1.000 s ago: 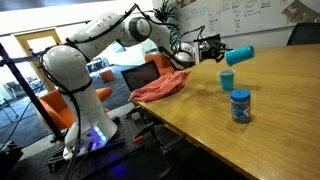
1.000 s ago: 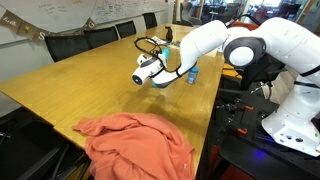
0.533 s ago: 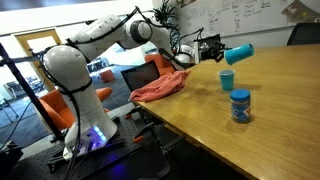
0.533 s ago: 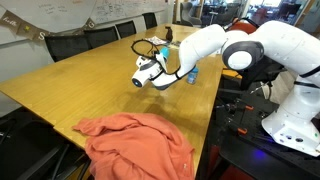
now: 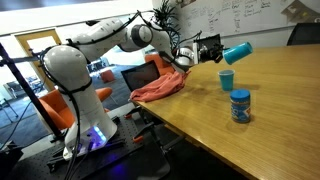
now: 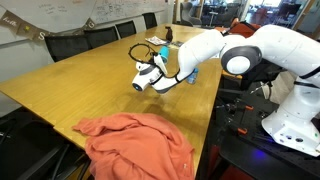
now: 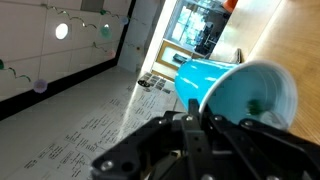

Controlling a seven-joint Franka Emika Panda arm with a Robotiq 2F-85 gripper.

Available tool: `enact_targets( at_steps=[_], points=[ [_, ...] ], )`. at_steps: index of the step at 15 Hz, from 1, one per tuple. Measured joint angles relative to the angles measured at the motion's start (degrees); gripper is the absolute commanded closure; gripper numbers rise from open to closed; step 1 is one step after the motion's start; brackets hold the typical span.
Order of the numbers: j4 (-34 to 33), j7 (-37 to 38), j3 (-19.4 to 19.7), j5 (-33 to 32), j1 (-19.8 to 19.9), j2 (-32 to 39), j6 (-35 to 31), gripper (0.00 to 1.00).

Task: Pour the sweets out of the left cup into the right one

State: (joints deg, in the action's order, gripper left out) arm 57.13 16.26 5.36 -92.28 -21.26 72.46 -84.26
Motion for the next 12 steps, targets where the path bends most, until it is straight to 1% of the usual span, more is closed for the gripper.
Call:
enact_targets(
  at_steps=[4,6,9,12],
  points=[
    [-1.07,-0.16,-0.01,0.1,-0.13,-0.2,0.71,0.99],
    [-1.21,-0.02,-0.49,2.48,0.09,-1.68,0.73,0.99],
    [-0.8,0.31,-3.22,7.92,1.02,-6.07,0.73,0.99],
    [1.53,2.27,-6.99,13.06,1.3,-12.26,0.72,0.99]
  ],
)
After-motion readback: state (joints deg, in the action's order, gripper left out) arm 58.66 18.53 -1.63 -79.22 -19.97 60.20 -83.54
